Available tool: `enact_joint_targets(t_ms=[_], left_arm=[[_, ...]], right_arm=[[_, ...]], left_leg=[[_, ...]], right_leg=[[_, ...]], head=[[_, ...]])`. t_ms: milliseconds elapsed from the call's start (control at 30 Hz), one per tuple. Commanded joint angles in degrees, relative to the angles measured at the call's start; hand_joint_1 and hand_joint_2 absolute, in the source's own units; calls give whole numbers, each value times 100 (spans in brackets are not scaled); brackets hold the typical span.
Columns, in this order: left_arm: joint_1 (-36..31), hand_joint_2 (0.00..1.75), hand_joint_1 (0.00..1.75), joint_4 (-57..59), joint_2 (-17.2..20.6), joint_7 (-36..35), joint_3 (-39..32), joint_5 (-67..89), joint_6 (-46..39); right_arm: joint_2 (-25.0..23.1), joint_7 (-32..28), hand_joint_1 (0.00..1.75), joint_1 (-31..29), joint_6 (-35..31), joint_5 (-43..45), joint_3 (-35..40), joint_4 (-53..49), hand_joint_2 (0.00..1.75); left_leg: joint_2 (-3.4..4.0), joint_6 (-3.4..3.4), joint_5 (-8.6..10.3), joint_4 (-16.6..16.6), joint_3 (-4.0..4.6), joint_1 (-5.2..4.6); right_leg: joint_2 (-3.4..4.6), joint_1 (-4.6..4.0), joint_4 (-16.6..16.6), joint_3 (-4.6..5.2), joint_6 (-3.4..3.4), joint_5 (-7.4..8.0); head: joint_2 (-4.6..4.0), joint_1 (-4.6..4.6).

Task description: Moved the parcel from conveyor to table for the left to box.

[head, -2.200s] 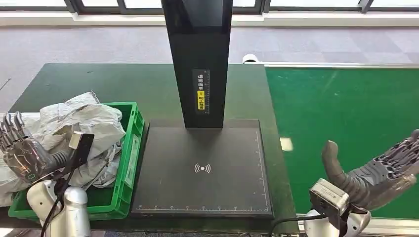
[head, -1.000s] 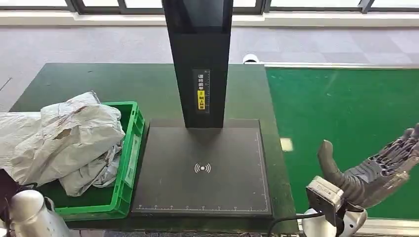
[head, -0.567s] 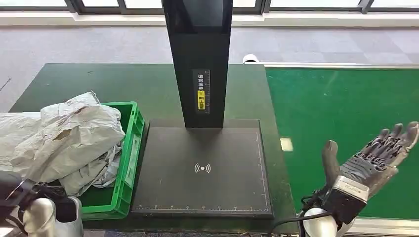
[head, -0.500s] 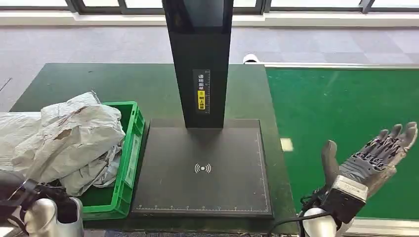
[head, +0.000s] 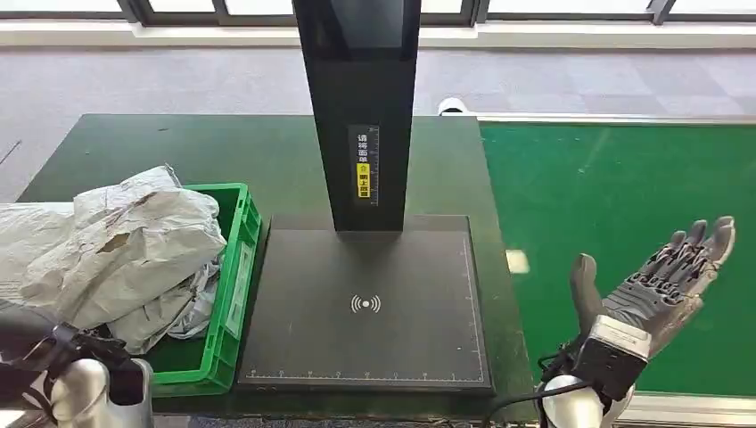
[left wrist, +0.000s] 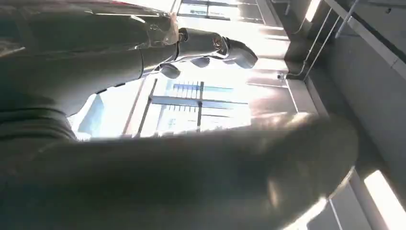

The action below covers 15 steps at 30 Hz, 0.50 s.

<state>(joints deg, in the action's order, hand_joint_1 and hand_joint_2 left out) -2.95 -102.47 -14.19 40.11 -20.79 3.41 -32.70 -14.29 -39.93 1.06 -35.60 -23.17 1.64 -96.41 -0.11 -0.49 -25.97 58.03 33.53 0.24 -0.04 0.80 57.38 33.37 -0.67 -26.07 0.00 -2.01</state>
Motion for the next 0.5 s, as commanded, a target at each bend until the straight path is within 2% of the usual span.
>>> enact_joint_targets(t_ms=[33, 133, 500], left_arm=[[35, 175, 0, 658, 37, -410, 1543, 467, 2756], [153, 175, 0, 781, 66, -388, 1915, 458, 2697], [225, 175, 0, 734, 123, -338, 1864, 381, 2738]], right_arm=[[277, 304, 0, -472, 2515, 434, 850, 1007, 175], [303, 436, 0, -588, 2487, 269, 1160, 1128, 175], [355, 435, 0, -563, 2484, 265, 1163, 1137, 175]], left_leg=[[-4, 0, 4, -12, -12, 4], [-7, 2, 11, -10, -2, 0], [5, 0, 5, -8, -8, 2]], right_leg=[[-5, -4, -15, -15, 3, 4], [-8, -1, -13, -4, 1, 9], [5, -4, -9, -6, 6, 6]], head=[[0, 0], [0, 0], [0, 2]])
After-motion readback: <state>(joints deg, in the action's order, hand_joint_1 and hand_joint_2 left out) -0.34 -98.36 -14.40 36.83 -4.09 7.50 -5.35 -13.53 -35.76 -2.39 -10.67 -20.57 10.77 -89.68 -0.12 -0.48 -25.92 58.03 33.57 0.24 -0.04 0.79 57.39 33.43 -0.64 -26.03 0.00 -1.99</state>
